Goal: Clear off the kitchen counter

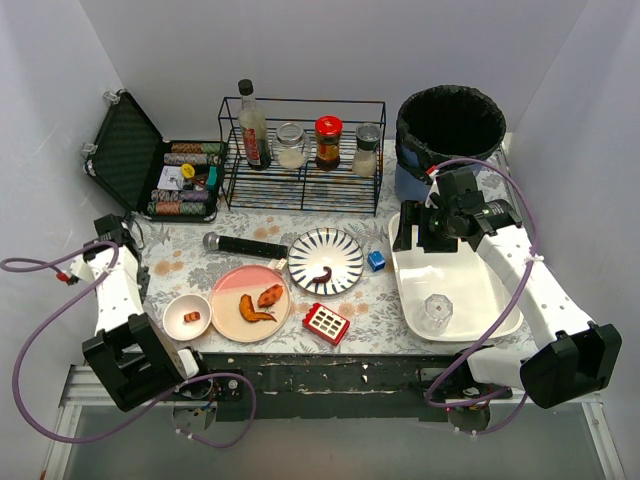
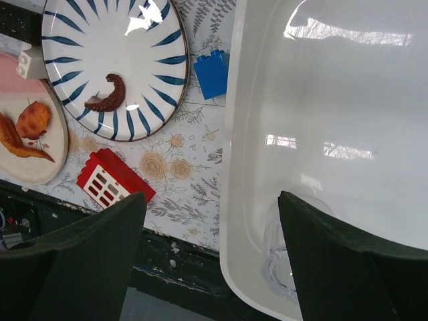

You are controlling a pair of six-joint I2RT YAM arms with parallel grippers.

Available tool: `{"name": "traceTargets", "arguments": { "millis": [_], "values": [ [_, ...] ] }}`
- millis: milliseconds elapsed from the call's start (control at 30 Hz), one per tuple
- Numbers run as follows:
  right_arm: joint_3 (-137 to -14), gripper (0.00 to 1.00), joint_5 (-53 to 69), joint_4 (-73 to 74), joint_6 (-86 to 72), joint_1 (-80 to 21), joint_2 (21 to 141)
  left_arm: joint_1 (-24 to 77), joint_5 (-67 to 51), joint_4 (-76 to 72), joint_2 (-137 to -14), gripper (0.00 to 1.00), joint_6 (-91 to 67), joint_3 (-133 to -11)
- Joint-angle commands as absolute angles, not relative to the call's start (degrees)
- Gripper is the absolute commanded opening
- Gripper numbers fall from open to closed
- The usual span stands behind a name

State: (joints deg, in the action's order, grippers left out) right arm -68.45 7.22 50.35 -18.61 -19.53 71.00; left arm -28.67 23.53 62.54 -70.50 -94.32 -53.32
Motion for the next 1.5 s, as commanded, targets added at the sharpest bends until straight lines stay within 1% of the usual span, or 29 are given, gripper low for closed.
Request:
{"name": "traceTargets", "arguments": {
  "millis": [0,100,200,300,400,533,567,600,700,767,933,1000,1133,1200,1267,1367,1467],
  "values": [
    [-68.29,0.88,6.77,49.22,-17.67,-19.69,69.26,-28.74,30.41,63.72,-71.8,0.0,-94.66,-62.04],
    [-69.08,0.88,6.86,49.74,-16.97,-19.78,69.43,-28.74,30.15,62.41,-72.68,0.0,-94.14,-66.26],
    [-70.13,0.88,6.59,50.1,-16.09,-19.69,69.52,-28.74,26.73,60.04,-72.86,0.0,-91.86,-70.3],
    [-71.01,0.88,7.38,50.1,-15.64,-19.77,69.43,-28.83,18.58,55.3,-70.85,0.0,-87.73,-72.33],
    [-71.1,0.87,9.31,49.4,-15.82,-19.69,69.08,-28.57,9.87,50.2,-66.2,0.0,-84.38,-71.89],
    [-71.1,0.87,12.65,47.56,-16.52,-19.69,68.64,-26.9,0.81,47.47,-64.52,0.0,-81.92,-71.9],
    [-71.02,0.87,13.61,46.85,-16.87,-19.69,68.38,-25.85,-4.26,46.33,-63.99,0.0,-81.04,-71.46],
    [-71.02,0.87,14.84,46.15,-17.05,-19.69,68.2,-24.8,-6.22,45.71,-64.07,0.0,-80.77,-71.46],
    [-71.1,0.87,17.48,44.13,-17.66,-19.78,67.68,-20.23,-11.58,42.29,-64.16,0.0,-80.42,-69.97],
    [-71.1,0.86,18.45,42.9,-18.45,-19.78,67.24,-15.67,-13.18,38.69,-63.46,0.0,-81.21,-68.56],
    [-70.84,0.86,21.26,39.29,-21.26,-19.69,65.92,-0.9,-12.48,30.51,-63.8,0.0,-84.02,-67.32],
    [-70.58,0.86,22.49,37.63,-22.32,-19.69,65.22,5.6,-15.1,27.26,-65.29,0.0,-84.99,-67.33],
    [-70.4,0.9,23.02,35.25,-24.78,-19.69,63.64,13.6,-20.46,21.81,-68.11,0.0,-84.47,-67.76],
    [-69.96,0.92,23.9,33.58,-26.18,-19.69,62.76,16.07,-24.32,18.39,-69.08,0.0,-84.03,-67.07],
    [-68.91,0.93,25.57,30.95,-28.38,-19.69,61.7,17.14,-32.31,13.47,-69.61,0.0,-84.72,-65.66],
    [-66.19,0.97,29.6,24.02,-32.59,-19.77,59.95,17.84,-41.63,4.43,-69.96,0.0,-88.23,-62.85],
    [-61.54,0.98,34.35,14.62,-38.3,-19.6,57.93,18.19,-48.15,-3.84,-70.66,0.0,-91.66,-61.26]
  ]
}}
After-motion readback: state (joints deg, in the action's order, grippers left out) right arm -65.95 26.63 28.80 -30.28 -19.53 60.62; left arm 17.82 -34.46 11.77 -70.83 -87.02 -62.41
